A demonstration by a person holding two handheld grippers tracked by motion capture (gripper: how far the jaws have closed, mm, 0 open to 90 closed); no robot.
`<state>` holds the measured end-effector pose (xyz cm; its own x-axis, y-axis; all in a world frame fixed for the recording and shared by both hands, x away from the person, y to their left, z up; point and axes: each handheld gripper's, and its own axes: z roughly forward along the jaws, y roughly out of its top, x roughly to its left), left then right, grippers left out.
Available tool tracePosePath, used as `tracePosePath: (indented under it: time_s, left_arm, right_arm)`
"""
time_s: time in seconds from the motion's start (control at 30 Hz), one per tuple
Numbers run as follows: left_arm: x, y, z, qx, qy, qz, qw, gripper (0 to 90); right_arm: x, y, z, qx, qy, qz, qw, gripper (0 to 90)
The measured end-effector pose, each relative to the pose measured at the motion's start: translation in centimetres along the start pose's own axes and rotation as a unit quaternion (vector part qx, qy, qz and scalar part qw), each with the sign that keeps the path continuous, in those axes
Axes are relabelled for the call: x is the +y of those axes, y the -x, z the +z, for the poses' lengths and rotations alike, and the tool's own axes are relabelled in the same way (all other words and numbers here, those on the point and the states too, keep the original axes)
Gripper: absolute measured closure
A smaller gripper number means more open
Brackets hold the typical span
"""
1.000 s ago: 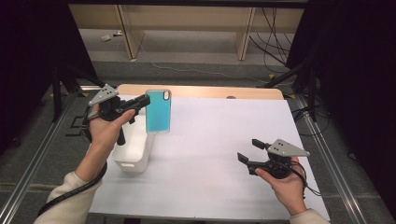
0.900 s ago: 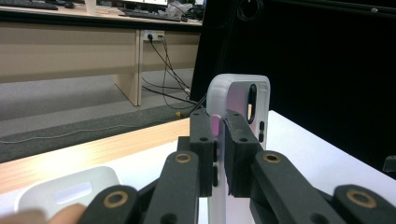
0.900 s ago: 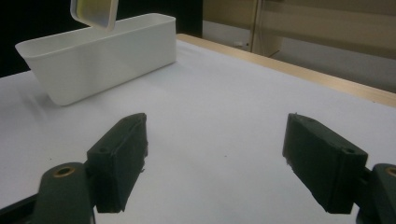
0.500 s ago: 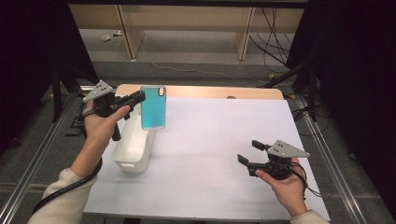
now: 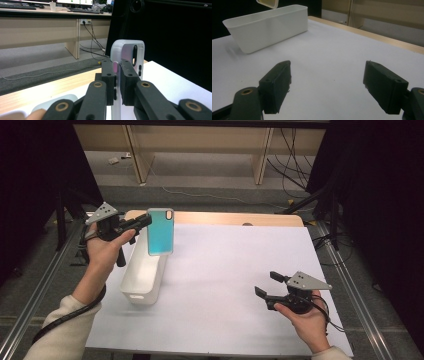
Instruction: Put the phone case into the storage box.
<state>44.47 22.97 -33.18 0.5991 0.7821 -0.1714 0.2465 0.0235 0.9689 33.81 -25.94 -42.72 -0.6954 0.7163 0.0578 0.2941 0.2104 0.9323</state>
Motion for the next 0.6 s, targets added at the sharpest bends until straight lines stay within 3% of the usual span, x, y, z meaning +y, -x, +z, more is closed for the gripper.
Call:
tracePosePath:
  time_s: [0.3, 0.37, 0.53, 0.6]
  left_arm:
    - [0.1, -1.0, 0.3, 0.003, -0.003, 0.001, 1.0, 82.8]
    - [0.1, -1.2, 0.4, 0.003, -0.004, 0.0, 1.0, 82.8]
    - [0.2, -1.8, 0.5, 0.004, -0.003, 0.0, 1.0, 82.8]
    - [0.2, -2.0, 0.6, 0.0, -0.001, -0.002, 1.0, 82.8]
  right_arm:
    - [-0.1, -0.1, 0.0, 0.003, -0.001, 0.0, 1.0, 23.7]
    - [0.0, 0.0, -0.1, -0.006, -0.005, -0.012, 0.9999, 23.6]
    - [0.0, 0.0, -0.1, -0.006, -0.001, -0.01, 0.9999, 23.7]
    - [-0.1, -0.1, 0.0, 0.003, -0.001, 0.001, 1.0, 23.7]
